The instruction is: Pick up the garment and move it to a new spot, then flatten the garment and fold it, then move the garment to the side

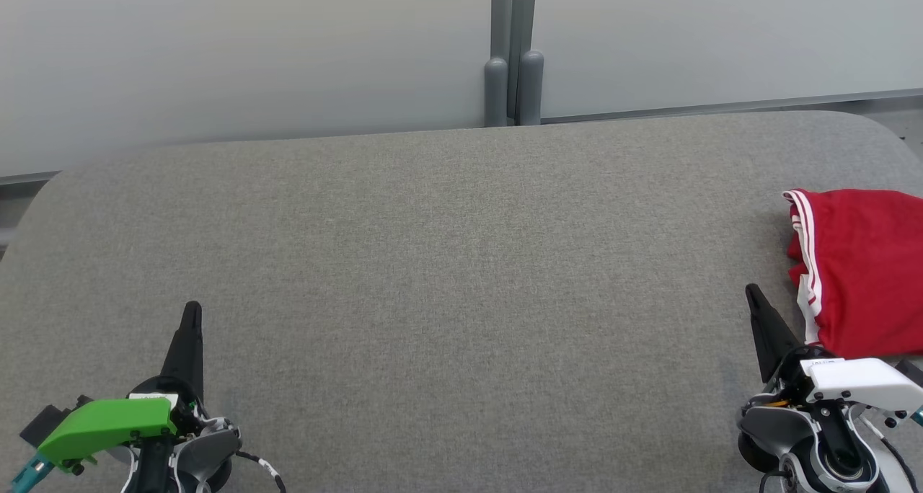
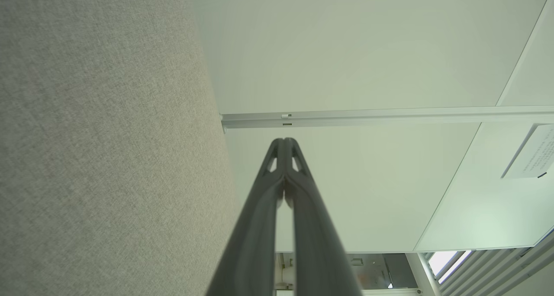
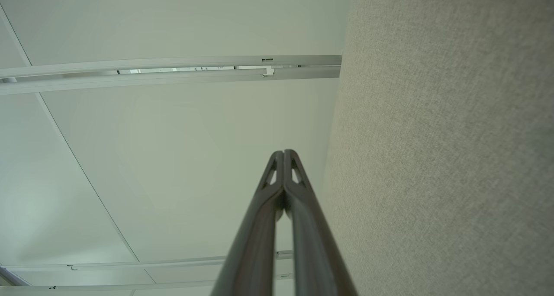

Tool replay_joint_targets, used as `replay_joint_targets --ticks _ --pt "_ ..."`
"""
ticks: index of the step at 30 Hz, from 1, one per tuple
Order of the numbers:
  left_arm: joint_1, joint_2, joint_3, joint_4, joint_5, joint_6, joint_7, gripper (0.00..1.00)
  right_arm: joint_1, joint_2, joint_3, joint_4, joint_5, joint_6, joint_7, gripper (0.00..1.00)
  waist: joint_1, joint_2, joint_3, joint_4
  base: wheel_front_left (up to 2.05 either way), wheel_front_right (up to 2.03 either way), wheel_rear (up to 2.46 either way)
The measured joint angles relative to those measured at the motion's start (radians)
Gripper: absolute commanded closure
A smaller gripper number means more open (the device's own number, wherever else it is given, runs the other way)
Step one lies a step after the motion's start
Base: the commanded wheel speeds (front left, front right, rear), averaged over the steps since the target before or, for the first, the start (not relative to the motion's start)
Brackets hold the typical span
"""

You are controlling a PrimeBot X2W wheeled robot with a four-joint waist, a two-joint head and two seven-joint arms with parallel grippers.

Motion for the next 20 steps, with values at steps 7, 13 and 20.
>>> replay_joint_targets --ticks 7,13,20 --pt "0.000 0.000 0.000 0.000 0.000 0.000 0.000 1.00 0.000 0.000 0.000 0.000 0.000 0.000 0.000 1.00 0.0000 0.0000 0.000 0.000 0.00 0.00 0.00" --pt "0.000 0.000 0.000 0.000 0.000 0.000 0.000 1.00 0.000 0.000 0.000 0.000 0.000 0.000 0.000 1.00 0.0000 0.0000 0.000 0.000 0.00 0.00 0.00" --pt "0.000 0.000 0.000 0.000 0.000 0.000 0.000 1.00 0.000 0.000 0.000 0.000 0.000 0.000 0.000 1.00 0.0000 0.0000 0.000 0.000 0.00 0.00 0.00"
